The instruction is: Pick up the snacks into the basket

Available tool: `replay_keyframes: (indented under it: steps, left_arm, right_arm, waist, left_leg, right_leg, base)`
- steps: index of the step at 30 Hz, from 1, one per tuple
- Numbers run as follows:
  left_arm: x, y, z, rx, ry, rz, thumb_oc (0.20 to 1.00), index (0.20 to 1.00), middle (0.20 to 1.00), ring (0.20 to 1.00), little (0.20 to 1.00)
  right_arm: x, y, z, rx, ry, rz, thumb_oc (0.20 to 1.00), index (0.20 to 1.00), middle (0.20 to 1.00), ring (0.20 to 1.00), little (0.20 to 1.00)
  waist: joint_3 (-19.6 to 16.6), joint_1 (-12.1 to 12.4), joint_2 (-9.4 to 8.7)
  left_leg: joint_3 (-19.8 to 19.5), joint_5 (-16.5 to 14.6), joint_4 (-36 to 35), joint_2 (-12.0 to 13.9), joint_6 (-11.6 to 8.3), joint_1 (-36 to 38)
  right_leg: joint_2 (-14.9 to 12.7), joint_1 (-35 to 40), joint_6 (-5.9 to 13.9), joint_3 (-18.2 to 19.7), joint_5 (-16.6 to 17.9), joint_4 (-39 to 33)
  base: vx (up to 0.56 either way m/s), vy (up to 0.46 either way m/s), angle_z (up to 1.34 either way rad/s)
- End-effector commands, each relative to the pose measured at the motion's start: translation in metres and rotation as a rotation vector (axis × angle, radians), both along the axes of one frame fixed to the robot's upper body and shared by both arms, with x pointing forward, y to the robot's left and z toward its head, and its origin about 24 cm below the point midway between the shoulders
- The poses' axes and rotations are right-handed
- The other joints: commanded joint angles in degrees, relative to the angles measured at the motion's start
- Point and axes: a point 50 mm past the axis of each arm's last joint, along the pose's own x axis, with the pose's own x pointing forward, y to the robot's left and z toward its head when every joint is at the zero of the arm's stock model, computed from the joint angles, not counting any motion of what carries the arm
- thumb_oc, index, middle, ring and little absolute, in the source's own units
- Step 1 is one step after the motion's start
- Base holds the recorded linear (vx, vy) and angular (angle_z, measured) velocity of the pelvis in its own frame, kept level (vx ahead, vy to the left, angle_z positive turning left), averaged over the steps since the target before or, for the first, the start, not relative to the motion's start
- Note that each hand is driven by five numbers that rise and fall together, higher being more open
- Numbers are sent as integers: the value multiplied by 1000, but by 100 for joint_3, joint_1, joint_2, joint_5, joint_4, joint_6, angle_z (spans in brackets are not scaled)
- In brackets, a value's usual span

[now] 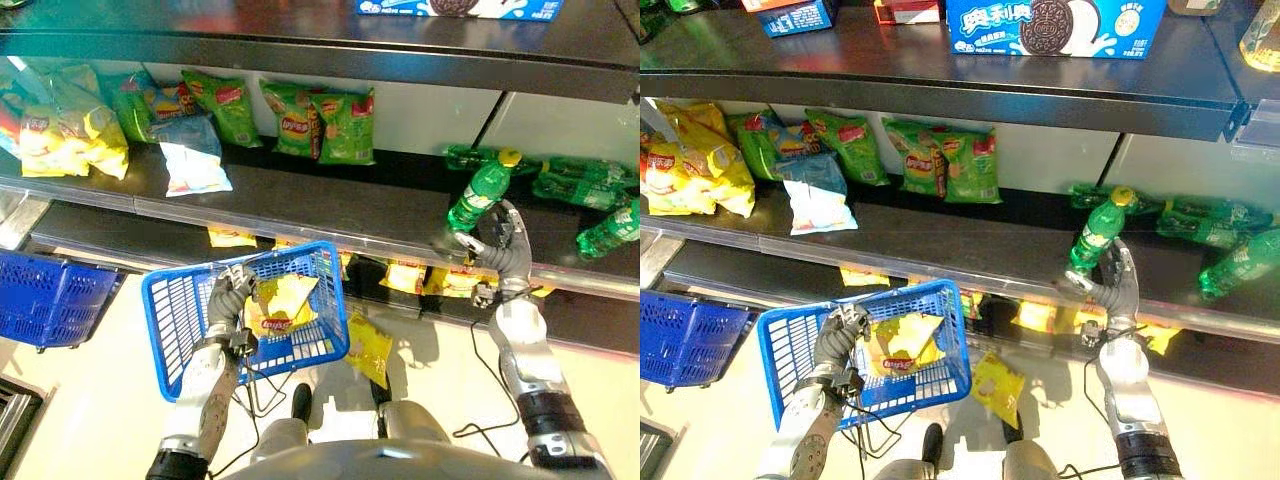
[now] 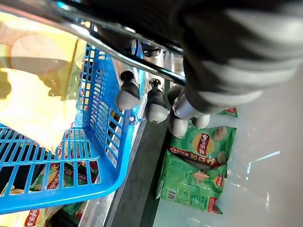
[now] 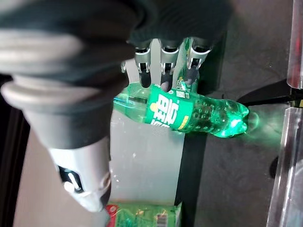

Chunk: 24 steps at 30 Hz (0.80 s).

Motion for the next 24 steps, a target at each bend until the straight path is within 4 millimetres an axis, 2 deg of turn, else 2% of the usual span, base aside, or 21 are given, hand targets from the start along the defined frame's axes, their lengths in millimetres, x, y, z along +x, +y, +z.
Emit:
replay_keyframes:
  steps: [1,4,7,13,24]
  left_arm:
    - [14,-1,69,20,-377,-44,200,200,200,200,200]
    - [18,-5,78,20,-413,-73,200,200,200,200,200]
    - [20,-11,82,12,-430,-105,200,200,200,200,200]
    - [23,-16,86,9,-448,-134,200,200,200,200,200]
    - [20,-19,92,0,-471,-167,200,200,200,200,200]
  right_arm:
    - [18,0,29,-22,-116,7,1000,1000,1000,1000,1000]
    - [37,3,50,-35,-174,3,1000,1000,1000,1000,1000]
    - [47,5,60,-23,-202,-18,1000,1000,1000,1000,1000]
    - [60,7,68,-20,-211,-40,1000,1000,1000,1000,1000]
    - [85,5,107,-33,-284,-75,1000,1000,1000,1000,1000]
  waist:
    - [-283,120,-246]
    - [61,188,-226]
    - [302,242,-223]
    - [429,293,-227]
    - [642,439,-157]
  left_leg:
    - [-29,-490,319,-374,277,-239]
    - [-64,-526,653,-466,284,-617]
    - [-71,-560,939,-536,294,-871]
    - [-45,-642,1165,-619,313,-1120]
    - [-30,-658,1288,-670,296,-1343]
  right_leg:
    - [-408,-314,528,80,-361,126]
    - [-391,-718,512,95,-368,471]
    - [-366,-954,478,102,-387,744]
    - [-333,-1210,464,150,-440,980]
    - [-341,-1464,462,178,-485,1178]
  base:
    - [-184,7,0]
    - [-186,3,2]
    - [-124,0,0]
    - [-35,8,0]
    - [-10,3,-1]
